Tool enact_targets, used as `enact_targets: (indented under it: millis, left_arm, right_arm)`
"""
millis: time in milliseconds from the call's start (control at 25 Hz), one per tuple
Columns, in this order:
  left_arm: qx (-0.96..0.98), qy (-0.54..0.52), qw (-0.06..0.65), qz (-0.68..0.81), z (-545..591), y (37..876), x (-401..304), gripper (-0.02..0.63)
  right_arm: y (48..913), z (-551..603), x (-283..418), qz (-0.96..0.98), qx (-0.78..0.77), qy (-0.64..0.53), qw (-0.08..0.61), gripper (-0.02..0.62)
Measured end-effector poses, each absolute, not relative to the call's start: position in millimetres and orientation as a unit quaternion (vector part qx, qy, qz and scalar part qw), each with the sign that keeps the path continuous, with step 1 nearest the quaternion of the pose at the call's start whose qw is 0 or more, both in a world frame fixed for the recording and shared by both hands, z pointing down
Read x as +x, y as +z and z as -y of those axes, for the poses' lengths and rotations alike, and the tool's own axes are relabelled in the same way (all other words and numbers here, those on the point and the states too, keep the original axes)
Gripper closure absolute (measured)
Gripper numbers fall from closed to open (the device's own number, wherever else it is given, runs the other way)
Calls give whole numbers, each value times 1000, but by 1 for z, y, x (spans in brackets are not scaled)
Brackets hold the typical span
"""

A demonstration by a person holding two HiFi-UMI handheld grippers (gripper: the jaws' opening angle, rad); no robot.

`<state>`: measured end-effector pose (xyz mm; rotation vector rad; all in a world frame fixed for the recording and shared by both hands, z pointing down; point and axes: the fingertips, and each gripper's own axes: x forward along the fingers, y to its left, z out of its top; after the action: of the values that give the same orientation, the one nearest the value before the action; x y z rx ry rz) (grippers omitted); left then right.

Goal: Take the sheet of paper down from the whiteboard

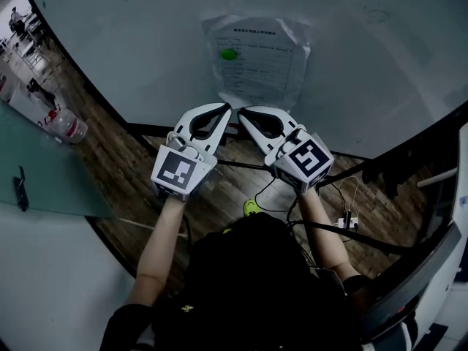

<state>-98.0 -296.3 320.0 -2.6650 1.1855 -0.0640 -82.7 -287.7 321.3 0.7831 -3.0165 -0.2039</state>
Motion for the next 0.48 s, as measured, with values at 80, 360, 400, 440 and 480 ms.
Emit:
enact_targets:
  millis: [80,360,400,440,480]
  left_arm:
    - [-906,-24,124,-405,304,313,-97,578]
    - [-900,-36,156,-406,328,299,-91,565]
    - [-897,-39,162,-409,332,298,-90,558]
    - [-895,-41,166,-413,335,296,-90,549]
    - [-893,-43,170,-415,338,295,-90,543]
  right_arm:
    - [317,294,-83,964,254,-74,12,572]
    - [301,315,-77,956,276,-102,23,568]
    - [299,318,-75,954,280,-104,23,568]
    - [297,321,-73,953,284,-106,24,566]
    - [295,324,-71,951,289,-108,24,565]
